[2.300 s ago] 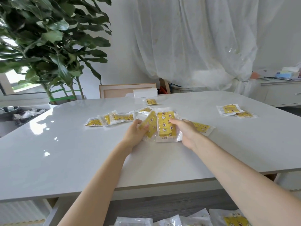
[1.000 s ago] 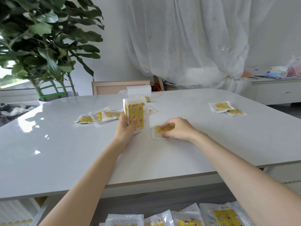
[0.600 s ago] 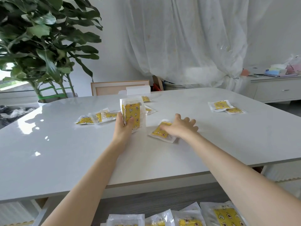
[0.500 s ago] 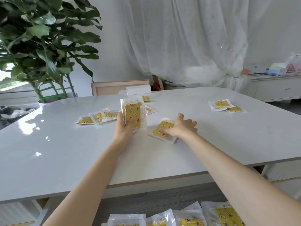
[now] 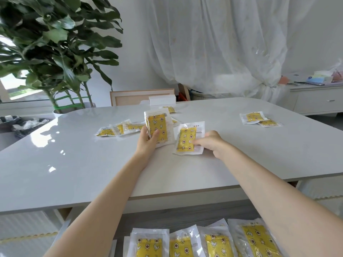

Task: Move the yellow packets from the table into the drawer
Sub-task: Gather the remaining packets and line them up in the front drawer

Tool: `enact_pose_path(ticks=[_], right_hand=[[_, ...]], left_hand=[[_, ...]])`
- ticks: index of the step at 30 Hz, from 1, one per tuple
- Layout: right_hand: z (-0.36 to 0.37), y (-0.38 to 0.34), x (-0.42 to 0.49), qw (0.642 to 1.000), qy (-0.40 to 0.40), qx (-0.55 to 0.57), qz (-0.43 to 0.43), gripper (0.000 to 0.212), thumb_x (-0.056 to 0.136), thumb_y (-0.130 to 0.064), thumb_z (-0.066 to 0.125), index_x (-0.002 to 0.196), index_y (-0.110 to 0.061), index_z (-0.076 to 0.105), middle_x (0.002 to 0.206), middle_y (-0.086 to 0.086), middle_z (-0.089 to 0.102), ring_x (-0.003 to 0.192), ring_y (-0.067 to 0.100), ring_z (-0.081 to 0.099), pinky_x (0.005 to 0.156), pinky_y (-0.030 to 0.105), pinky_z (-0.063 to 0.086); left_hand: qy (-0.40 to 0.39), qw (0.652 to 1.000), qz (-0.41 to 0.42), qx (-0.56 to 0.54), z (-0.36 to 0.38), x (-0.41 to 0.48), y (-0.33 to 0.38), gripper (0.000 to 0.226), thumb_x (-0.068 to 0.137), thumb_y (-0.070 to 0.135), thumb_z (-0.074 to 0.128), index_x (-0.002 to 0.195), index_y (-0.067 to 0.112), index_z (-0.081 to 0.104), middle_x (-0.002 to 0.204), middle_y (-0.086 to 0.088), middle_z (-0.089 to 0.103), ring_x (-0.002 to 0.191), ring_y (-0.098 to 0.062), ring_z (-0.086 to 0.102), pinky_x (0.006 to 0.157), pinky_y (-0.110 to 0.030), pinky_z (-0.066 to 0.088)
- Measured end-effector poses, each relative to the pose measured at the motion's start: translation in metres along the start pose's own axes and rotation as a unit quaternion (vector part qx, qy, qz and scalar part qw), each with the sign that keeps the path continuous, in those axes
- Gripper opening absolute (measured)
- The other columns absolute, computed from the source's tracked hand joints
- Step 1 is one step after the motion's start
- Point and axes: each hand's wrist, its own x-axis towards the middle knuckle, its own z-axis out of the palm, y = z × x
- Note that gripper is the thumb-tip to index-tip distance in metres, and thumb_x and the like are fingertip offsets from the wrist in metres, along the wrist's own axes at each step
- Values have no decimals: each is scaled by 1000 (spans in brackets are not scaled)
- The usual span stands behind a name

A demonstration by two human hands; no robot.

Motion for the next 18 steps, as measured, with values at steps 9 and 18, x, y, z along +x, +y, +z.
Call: enact_pose_path(ticks=[9,18], right_hand=[[-30,-10,-52,994,-73,82,0,21,94,1,53,115,2,58,107,17,66,70,19,62,60,28,55],[-29,-17,-102,982,-149,115,-18,12,93,0,55,95,-8,64,85,6,71,67,15,69,58,24,57]], left_hand=[[-29,995,-28,-91,-12,-46,22,24,98,12,48,122,13,48,113,-5,64,98,-16,64,85,-30,52],[-33,995,-32,-88,-37,-102,65,24,97,20,51,121,19,49,113,-1,67,104,-17,64,90,-33,48]])
